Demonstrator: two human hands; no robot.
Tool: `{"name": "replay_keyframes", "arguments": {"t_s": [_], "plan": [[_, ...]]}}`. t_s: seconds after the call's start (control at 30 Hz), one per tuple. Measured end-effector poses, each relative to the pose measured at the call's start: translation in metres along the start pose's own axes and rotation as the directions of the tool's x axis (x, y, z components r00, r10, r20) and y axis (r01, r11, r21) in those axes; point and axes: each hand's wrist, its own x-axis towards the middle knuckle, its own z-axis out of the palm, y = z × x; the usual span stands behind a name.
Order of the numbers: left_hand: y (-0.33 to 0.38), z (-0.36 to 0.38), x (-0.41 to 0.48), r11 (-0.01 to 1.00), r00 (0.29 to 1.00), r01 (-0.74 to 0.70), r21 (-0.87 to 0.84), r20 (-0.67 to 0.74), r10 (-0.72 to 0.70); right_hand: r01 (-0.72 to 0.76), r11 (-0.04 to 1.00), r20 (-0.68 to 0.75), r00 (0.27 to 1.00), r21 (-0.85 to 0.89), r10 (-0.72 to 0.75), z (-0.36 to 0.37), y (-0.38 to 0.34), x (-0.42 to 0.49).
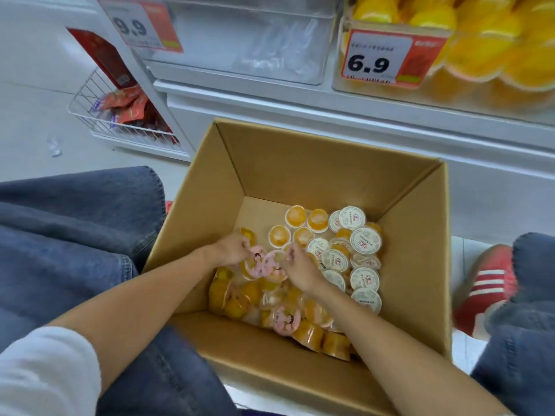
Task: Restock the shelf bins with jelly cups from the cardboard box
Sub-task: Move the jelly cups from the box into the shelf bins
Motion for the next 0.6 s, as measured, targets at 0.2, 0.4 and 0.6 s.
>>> {"name": "replay_keyframes", "arguments": {"t_s": [0.2, 0.4, 0.6], "plan": [[0.097, -0.037, -0.054, 0.805, 0.982, -0.16, -0.571, -0.009, 0.189, 0.129, 0.92, -0.259, 0.965, 0.37, -0.031, -0.104, -0.046, -0.027], [0.197, -0.063, -0.11, 0.692, 0.883, -0.41, -0.595, -0.07, 0.463, 0.361, 0.847, -0.447, 0.878, 0.391, -0.168, -0.194, -0.102, -0.095], [0.295, -0.086, -0.157, 0.584, 0.604, -0.792, -0.18, -0.376, 0.703, 0.489, 0.859, -0.685, 0.679, 0.151, -0.266, -0.279, -0.147, -0.149]]}}
